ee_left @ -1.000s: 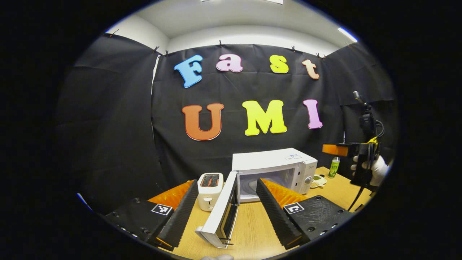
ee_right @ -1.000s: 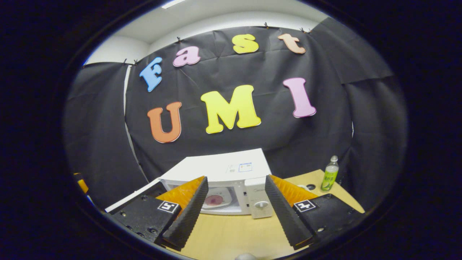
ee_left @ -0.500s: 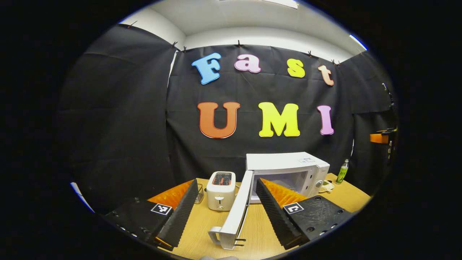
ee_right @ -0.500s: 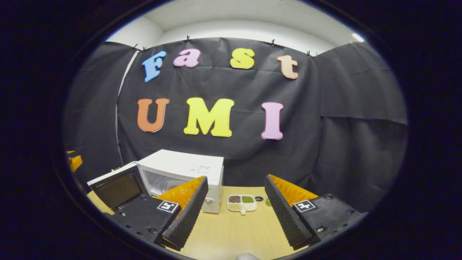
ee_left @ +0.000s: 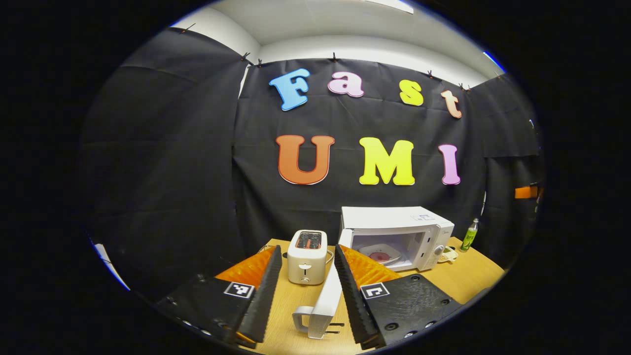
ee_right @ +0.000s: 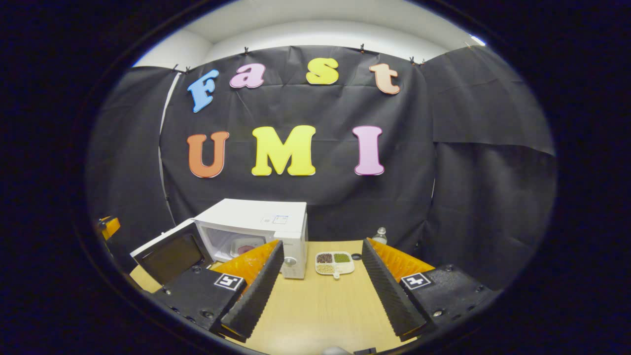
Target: Open the microwave oven with the left hand, put the food in, and close the microwave oven.
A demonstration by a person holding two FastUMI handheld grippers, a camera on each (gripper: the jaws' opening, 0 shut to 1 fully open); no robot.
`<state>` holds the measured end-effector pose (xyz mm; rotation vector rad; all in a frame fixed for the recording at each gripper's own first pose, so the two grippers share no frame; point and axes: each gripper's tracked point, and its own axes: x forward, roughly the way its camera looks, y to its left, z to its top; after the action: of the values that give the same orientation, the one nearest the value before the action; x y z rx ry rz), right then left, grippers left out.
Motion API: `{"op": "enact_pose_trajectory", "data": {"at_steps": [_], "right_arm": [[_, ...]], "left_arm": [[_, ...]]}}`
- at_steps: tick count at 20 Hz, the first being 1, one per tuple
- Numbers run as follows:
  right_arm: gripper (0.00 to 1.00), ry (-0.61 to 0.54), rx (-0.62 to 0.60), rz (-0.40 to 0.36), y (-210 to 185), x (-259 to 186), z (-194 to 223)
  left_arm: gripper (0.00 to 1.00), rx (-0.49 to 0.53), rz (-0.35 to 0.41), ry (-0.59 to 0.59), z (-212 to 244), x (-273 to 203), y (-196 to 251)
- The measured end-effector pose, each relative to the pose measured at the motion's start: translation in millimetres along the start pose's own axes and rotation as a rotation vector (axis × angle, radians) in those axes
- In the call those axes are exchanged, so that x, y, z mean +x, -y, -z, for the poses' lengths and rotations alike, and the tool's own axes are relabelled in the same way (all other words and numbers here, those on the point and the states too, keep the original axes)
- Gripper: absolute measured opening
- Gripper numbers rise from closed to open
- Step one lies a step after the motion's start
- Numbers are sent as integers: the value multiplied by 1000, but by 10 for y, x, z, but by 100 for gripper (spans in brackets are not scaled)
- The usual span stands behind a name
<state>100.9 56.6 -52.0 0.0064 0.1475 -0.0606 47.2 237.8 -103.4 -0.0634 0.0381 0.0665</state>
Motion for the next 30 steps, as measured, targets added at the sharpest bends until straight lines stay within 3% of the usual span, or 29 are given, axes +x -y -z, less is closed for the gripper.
{"op": "enact_pose_trajectory", "data": {"at_steps": [1, 2, 3, 4, 5, 6, 7, 11, 15, 19, 20, 21, 22, 27, 28, 30], "right_arm": [[92, 2, -5, 2, 8, 1, -18], [92, -4, -6, 1, 12, 9, 4], [92, -10, -2, -9, -4, 5, 17], [92, -13, 0, -17, -24, 1, 18], [92, -16, -2, -21, -27, 5, 20], [92, -18, -7, -22, -17, 10, 25], [92, -20, -9, -25, -13, 10, 23], [92, -20, -4, -32, 25, -13, 20], [92, -43, 19, -35, 92, -13, 71], [92, -59, 47, -17, 230, -51, 70], [100, -66, 49, -7, 276, -61, 87], [92, -71, 51, 5, 324, -70, 100], [92, -75, 56, 16, 377, -83, 106], [92, -87, 98, 47, 553, -134, 130], [100, -93, 110, 51, 571, -141, 142], [100, -96, 134, 55, 594, -153, 130]], "left_arm": [[45, 2, 9, 1, 6, 6, 5], [39, 5, 3, -7, 54, -5, -29], [46, 4, 18, -12, 57, -6, 5], [32, 10, 24, -17, 66, -6, 19], [32, 32, 7, -17, 90, -15, -24], [28, 52, -88, 6, -37, -65, -242], [0, 57, -109, 11, 17, 38, -290], [1, 44, -72, -28, 226, 21, -219], [0, 41, -140, -117, 694, 116, -562], [1, 75, -149, -201, 1180, 181, -667], [1, 73, -145, -220, 1298, 201, -672], [1, 68, -150, -242, 1399, 217, -682], [0, 58, -152, -258, 1496, 243, -685], [0, 55, -120, -281, 1648, 339, -484], [0, 39, -100, -271, 1619, 337, -409], [0, 24, -59, -261, 1609, 355, -211]]}}
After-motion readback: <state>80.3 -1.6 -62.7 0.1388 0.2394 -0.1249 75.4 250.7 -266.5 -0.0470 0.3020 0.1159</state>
